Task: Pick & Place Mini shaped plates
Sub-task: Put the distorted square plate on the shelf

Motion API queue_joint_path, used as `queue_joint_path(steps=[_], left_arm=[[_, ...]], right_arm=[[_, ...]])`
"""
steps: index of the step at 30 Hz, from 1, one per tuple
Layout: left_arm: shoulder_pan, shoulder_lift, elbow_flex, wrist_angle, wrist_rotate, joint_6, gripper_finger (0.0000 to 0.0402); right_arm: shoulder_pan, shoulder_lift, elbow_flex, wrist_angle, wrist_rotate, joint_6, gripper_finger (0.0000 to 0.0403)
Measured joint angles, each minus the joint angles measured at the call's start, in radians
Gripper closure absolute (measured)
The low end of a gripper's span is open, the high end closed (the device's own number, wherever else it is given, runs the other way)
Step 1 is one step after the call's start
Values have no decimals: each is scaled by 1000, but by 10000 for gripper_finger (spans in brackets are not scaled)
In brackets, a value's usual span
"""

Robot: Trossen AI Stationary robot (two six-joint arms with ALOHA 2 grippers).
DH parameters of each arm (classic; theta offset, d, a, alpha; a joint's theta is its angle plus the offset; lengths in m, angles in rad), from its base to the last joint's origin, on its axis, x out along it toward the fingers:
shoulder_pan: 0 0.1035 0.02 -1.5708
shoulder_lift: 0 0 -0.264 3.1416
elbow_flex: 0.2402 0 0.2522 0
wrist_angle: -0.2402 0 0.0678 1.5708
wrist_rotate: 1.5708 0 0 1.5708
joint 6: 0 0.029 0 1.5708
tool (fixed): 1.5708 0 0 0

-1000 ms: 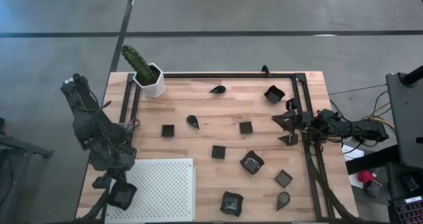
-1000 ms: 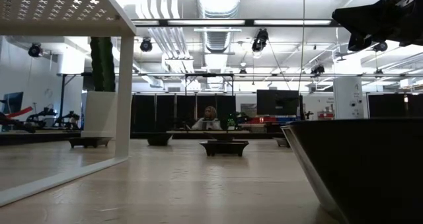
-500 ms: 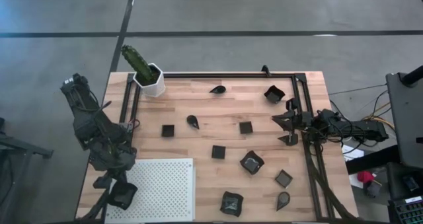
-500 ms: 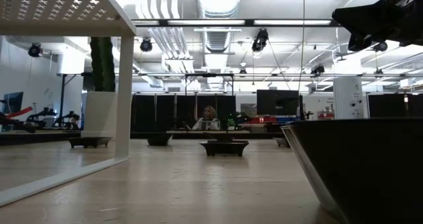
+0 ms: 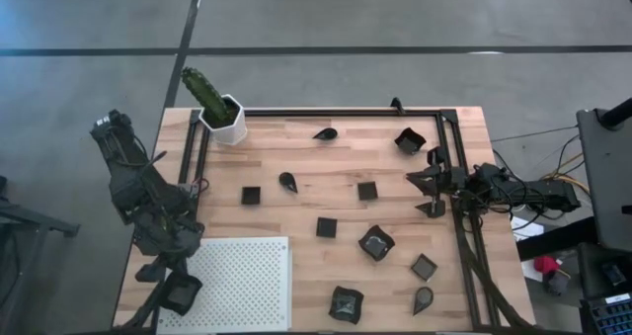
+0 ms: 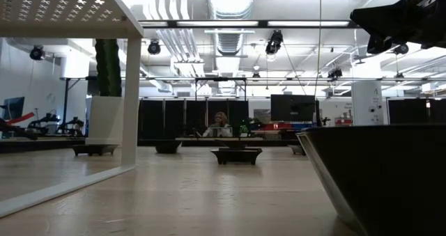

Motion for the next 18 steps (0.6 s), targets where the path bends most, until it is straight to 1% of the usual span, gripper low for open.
queue_joint_path(steps=[3, 6, 10, 14, 18], left_arm=[[0, 0, 0, 0, 0, 21, 401], [0, 2, 0, 0, 0, -2, 401], [1, 2, 0, 0, -1, 14, 397], [1, 0, 0, 0, 12, -28, 382], [1, 2, 0, 0, 13, -30, 359]], right_arm=[[0, 0, 0, 0, 0, 0, 369], [0, 0, 0, 0, 0, 1, 369], [0, 0, 0, 0, 0, 1, 369], [0, 0, 0, 0, 0, 1, 369], [0, 0, 0, -1, 0, 1, 369]])
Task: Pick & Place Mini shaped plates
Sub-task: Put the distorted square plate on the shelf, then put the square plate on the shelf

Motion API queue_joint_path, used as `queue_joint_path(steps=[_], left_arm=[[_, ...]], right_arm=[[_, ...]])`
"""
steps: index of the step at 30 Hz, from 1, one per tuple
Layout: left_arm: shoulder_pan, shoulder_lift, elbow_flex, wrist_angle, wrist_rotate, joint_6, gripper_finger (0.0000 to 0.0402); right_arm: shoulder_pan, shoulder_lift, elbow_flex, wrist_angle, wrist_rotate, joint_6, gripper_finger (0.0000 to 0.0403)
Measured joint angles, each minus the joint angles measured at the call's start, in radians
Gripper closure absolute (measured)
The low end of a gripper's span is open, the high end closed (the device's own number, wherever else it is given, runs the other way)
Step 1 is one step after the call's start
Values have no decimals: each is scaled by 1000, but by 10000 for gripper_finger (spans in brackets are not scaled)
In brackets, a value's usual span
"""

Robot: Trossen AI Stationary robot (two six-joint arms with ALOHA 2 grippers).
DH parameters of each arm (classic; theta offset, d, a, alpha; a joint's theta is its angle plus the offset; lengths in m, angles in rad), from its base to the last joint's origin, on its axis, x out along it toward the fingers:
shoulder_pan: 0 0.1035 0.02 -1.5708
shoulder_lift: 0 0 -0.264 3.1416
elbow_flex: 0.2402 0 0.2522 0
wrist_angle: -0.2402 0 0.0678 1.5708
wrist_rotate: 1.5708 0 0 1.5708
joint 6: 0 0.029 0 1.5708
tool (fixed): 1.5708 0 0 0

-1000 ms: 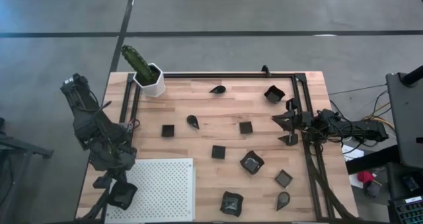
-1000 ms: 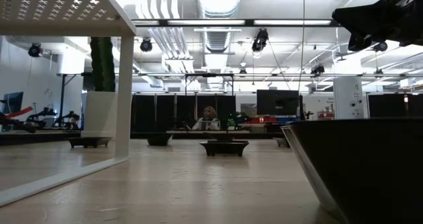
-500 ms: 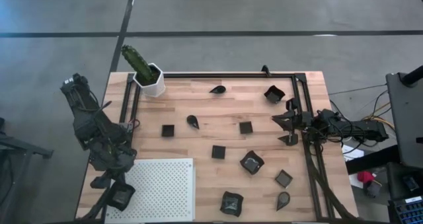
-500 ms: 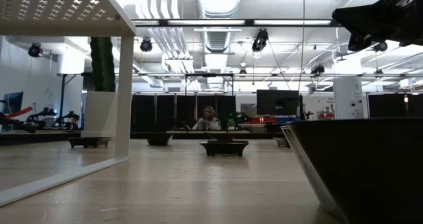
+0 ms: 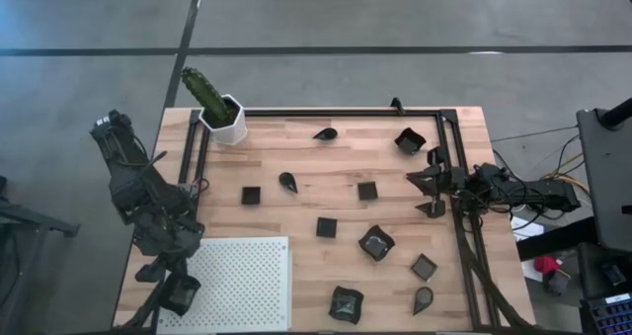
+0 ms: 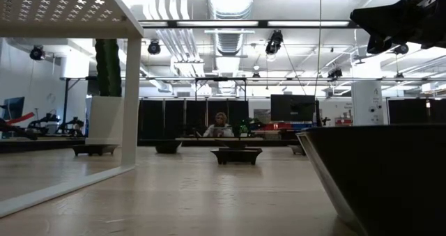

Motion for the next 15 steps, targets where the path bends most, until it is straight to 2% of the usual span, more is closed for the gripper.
queue_joint_path(steps=[7, 15], left_arm=[[0, -2, 0, 0, 2, 7, 320], [0, -6, 27, -3, 1, 22, 319]], right_arm=[[0, 0, 0, 0, 0, 0, 369], [0, 0, 0, 0, 0, 0, 369]])
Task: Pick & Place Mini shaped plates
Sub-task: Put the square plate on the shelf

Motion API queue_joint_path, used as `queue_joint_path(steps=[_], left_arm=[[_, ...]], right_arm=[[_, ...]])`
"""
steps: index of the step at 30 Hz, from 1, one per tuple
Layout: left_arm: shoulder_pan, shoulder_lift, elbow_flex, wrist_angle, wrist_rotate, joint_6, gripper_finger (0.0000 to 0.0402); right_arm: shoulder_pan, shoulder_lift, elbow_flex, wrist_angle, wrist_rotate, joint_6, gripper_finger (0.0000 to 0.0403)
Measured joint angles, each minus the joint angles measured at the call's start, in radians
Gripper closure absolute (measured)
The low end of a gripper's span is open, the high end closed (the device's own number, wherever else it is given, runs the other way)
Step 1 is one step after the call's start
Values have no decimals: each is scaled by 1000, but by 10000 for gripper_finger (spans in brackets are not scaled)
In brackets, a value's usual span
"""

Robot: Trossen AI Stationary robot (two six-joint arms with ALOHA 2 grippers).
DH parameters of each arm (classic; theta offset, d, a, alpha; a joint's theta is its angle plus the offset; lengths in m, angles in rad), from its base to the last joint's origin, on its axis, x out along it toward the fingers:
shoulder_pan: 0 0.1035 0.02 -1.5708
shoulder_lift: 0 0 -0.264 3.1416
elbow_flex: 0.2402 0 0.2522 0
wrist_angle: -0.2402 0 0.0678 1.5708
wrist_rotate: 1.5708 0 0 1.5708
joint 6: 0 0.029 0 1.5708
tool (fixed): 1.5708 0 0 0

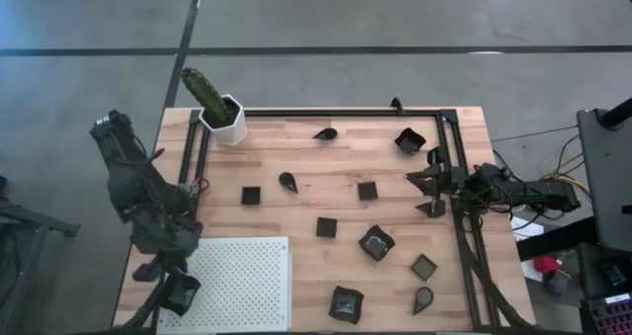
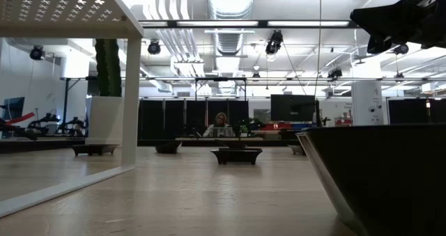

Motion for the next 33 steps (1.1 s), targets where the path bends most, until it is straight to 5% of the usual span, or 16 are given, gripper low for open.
queue_joint_path(steps=[7, 16, 23, 33], left_arm=[[0, -18, 58, -66, -116, 20, 318], [16, -47, 85, -97, -659, 30, 318], [89, -46, 85, -96, -971, -25, 317], [279, -29, 73, -119, -978, -167, 317]], right_arm=[[0, 0, 0, 0, 0, 0, 369], [0, 0, 0, 0, 0, 0, 369], [0, 0, 0, 0, 0, -1, 369], [0, 0, 0, -1, 0, 1, 369]])
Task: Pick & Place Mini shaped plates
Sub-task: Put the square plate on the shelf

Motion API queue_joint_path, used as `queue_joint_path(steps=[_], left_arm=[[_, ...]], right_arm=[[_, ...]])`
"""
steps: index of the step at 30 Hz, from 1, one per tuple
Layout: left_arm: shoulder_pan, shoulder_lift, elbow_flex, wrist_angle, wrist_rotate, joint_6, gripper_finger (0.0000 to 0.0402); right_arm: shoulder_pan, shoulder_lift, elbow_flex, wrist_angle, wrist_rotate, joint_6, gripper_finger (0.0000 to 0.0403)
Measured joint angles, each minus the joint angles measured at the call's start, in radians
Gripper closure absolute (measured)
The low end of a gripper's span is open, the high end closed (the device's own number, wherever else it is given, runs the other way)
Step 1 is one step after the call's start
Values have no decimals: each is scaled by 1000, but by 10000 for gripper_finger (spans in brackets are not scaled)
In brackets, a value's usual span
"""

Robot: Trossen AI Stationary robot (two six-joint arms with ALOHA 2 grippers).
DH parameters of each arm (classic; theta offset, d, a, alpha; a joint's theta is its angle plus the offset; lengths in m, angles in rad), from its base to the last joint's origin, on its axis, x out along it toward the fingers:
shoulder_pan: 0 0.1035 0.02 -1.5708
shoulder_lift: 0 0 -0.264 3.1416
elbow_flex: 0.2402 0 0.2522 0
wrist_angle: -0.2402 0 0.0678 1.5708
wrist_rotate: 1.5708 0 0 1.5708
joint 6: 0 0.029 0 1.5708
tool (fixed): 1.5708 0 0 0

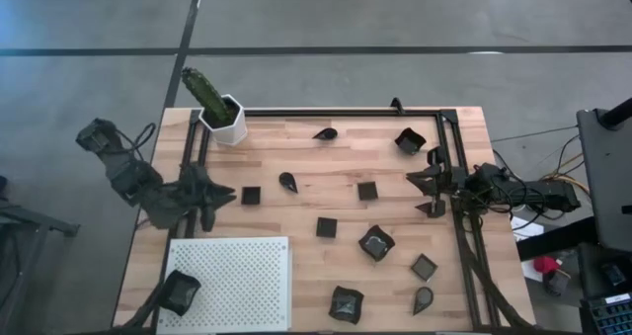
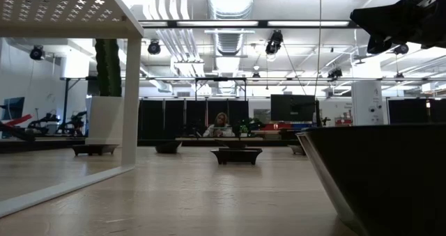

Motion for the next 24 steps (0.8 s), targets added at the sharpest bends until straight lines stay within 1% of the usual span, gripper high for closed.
queue_joint_path(steps=[7, 12, 17, 19, 24], left_arm=[[117, 36, -1, -42, 77, -55, 317], [188, 83, -1, -53, 108, -110, 319], [255, 145, -1, -53, 152, -224, 317], [284, 170, -1, -54, 187, -269, 318], [356, 244, -2, -80, 326, -316, 318]], right_arm=[[0, 0, 0, 0, 0, 25, 369], [0, 0, 0, 0, 0, 20, 369], [0, 0, 0, 0, 0, 18, 369], [0, 0, 0, -1, 0, 19, 369], [0, 0, 0, -1, 0, 21, 369]])
